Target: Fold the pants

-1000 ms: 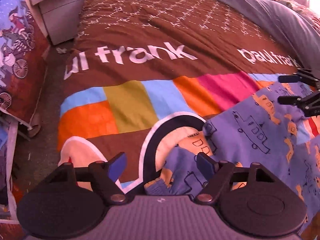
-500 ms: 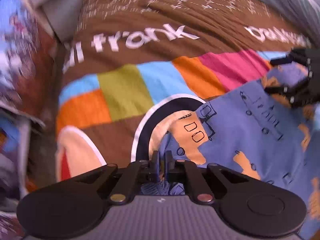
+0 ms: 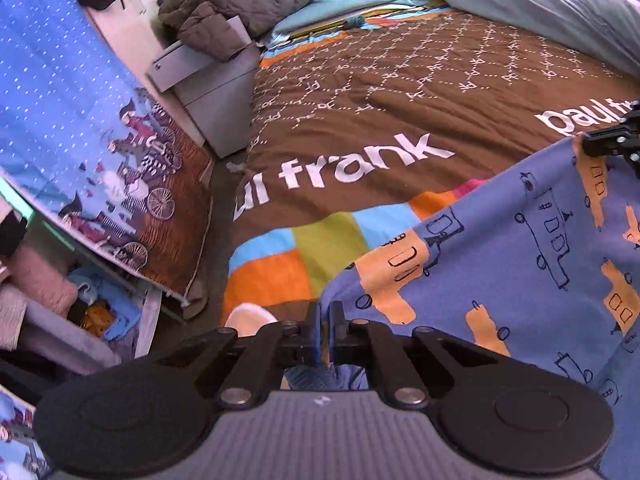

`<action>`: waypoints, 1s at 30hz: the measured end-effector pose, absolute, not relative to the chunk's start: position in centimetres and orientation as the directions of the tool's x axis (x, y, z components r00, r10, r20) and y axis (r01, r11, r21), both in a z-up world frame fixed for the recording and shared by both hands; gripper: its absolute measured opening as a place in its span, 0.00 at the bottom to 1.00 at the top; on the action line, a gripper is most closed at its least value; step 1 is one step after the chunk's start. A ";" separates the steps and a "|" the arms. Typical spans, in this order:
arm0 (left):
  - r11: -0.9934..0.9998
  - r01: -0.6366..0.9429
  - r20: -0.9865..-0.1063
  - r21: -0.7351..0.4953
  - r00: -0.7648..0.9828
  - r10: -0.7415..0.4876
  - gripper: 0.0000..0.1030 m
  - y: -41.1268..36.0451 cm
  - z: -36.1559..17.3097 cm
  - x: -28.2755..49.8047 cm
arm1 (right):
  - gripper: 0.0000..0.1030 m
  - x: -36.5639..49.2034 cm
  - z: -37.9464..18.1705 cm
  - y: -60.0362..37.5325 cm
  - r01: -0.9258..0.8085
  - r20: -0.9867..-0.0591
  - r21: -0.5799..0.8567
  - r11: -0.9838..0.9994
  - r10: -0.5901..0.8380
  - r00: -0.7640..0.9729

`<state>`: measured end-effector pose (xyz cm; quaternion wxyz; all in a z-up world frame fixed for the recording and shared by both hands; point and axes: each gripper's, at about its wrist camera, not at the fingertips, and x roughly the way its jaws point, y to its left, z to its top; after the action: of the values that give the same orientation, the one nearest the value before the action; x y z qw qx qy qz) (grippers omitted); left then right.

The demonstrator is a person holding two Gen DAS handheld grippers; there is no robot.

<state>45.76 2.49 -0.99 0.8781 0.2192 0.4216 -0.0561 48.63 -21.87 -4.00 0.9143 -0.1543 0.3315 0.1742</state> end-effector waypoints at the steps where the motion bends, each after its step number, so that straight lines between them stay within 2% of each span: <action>1: 0.896 0.284 -0.760 0.341 0.645 0.085 0.03 2.4 -0.8 45.4 | 0.00 48.3 -3.9 -21.6 -0.423 -0.655 -0.196 0.885 0.203 0.728; 6: 0.882 0.278 -0.690 0.381 0.720 0.072 0.04 2.7 1.9 41.2 | 0.00 44.1 -1.0 -21.6 -0.388 -0.569 -0.207 0.898 0.213 0.795; 9: 0.839 0.308 -0.637 0.448 0.768 0.058 0.04 2.1 3.1 37.2 | 0.00 39.9 1.2 -21.8 -0.407 -0.533 -0.269 0.873 0.217 0.818; 15: 0.753 0.359 -0.573 0.552 0.819 0.029 0.04 1.4 1.4 29.4 | 0.00 30.4 3.0 -22.0 -0.441 -0.504 -0.306 0.844 0.250 0.827; 19: 0.724 0.402 -0.611 0.561 0.791 0.035 0.04 1.6 -2.4 25.6 | 0.00 24.6 0.7 -21.5 -0.450 -0.530 -0.275 0.850 0.256 0.808; 24: 0.714 0.420 -0.647 0.561 0.760 0.061 0.04 1.9 -6.3 22.6 | 0.00 19.1 -5.1 -19.8 -0.484 -0.621 -0.279 0.829 0.229 0.750; 30: 0.694 0.413 -0.636 0.589 0.767 0.084 0.04 1.5 -7.3 21.6 | 0.00 16.6 -7.6 -18.5 -0.467 -0.621 -0.321 0.824 0.189 0.761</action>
<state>21.55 1.53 -7.33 0.8602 0.3790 0.3275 -0.0957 16.55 -18.50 -7.58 0.9082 -0.2355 0.2953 0.1804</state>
